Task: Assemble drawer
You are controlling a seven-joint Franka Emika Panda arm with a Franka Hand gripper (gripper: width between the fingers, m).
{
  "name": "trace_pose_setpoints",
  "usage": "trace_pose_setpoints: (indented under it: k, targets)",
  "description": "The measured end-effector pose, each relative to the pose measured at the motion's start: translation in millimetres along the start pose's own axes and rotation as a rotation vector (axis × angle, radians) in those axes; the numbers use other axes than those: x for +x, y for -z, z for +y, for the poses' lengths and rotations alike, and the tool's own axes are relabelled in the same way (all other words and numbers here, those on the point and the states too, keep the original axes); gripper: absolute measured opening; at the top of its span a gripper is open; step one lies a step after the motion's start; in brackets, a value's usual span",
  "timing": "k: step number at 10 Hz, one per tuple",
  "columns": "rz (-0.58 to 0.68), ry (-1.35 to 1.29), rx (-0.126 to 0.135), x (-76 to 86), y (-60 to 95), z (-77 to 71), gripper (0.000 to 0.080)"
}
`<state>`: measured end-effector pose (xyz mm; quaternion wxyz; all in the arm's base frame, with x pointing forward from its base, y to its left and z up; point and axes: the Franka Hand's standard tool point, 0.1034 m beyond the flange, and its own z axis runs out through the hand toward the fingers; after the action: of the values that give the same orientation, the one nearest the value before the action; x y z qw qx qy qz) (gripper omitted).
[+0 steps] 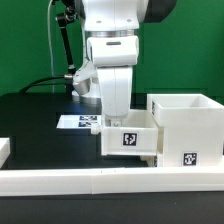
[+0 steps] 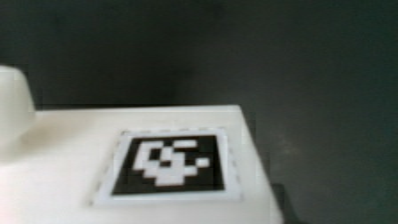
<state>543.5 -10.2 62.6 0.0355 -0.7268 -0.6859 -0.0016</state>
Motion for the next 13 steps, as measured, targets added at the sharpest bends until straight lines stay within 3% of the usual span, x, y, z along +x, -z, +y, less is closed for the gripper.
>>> trace_pose_setpoints:
  k: [5,6,7,13]
  targets:
    - [0.0,-0.001,0.005,-1.3,-2.7,-1.6,0.0041]
    - [0.001,0.01,-0.003,-0.6,-2.6,-0.9,0.0041]
    - [0.004,0.015,-0.036,0.1,-2.6,0.8,0.0041]
    - [0.003,0.025,-0.026,7.7,-7.4,-3.0,0.0041]
